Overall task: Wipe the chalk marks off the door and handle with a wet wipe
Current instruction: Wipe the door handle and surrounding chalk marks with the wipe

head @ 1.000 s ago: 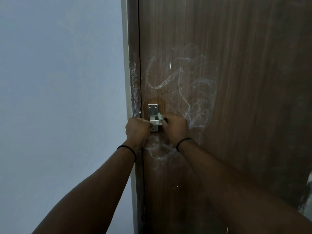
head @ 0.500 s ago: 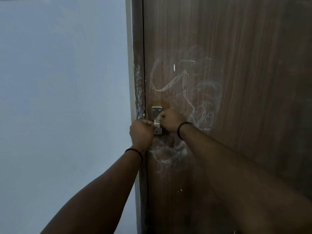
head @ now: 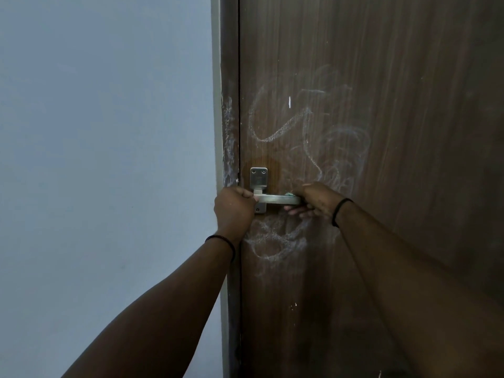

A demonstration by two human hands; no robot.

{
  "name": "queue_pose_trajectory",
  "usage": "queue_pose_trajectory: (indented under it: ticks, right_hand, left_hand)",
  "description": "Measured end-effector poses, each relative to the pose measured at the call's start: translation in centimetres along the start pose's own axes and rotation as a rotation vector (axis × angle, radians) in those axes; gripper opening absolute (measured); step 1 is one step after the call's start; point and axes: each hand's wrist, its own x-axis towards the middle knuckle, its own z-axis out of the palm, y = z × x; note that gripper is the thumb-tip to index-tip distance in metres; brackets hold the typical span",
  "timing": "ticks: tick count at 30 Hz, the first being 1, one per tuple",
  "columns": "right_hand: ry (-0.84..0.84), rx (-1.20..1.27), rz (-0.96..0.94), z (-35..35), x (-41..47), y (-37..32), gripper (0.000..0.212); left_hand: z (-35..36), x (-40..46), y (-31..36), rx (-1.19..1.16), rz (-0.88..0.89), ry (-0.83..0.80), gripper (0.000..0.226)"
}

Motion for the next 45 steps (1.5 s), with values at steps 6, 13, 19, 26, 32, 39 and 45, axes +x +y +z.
queue_pose_trajectory:
  ticks: [6, 13, 19, 26, 32, 39, 45]
  right_hand:
    - [0.044, -0.273, -0.21, 2.4, 0.9, -2.1, 0.016]
    - [0.004, 0.36, 0.114, 0.0, -0.7, 1.0, 0.027]
    - [0.104, 1.132, 0.16, 4.1, -2.0, 3.6, 0.024]
    - [0.287, 1.427, 0.013, 7.0, -1.9, 3.7, 0.031]
    - [0.185, 1.204, 0.074, 10.5, -1.7, 1.4, 0.026]
    - [0.177, 1.075, 0.064, 10.2, -1.3, 0.9, 0.018]
    - [0.323, 1.331, -0.016, 7.5, -1.6, 3.8, 0.026]
  left_hand:
    - [0.3, -0.1, -0.1, -0.008, 0.001, 0.013, 0.006]
    - [0.1, 0.2, 0.2, -0.001, -0.033, -0.015, 0.011]
    - [0.3, -0.4, 0.6, -0.05, -0.092, 0.016, 0.01]
    - [0.9, -0.4, 0.5, -0.005, -0.077, 0.054, 0.013]
    - [0.8, -0.3, 0.4, 0.055, -0.06, 0.058, 0.011]
    - [0.5, 0.3, 0.5, 0.117, -0.028, 0.034, 0.01]
    - [0.7, 0.2, -0.1, 0.086, -0.007, 0.013, 0.01]
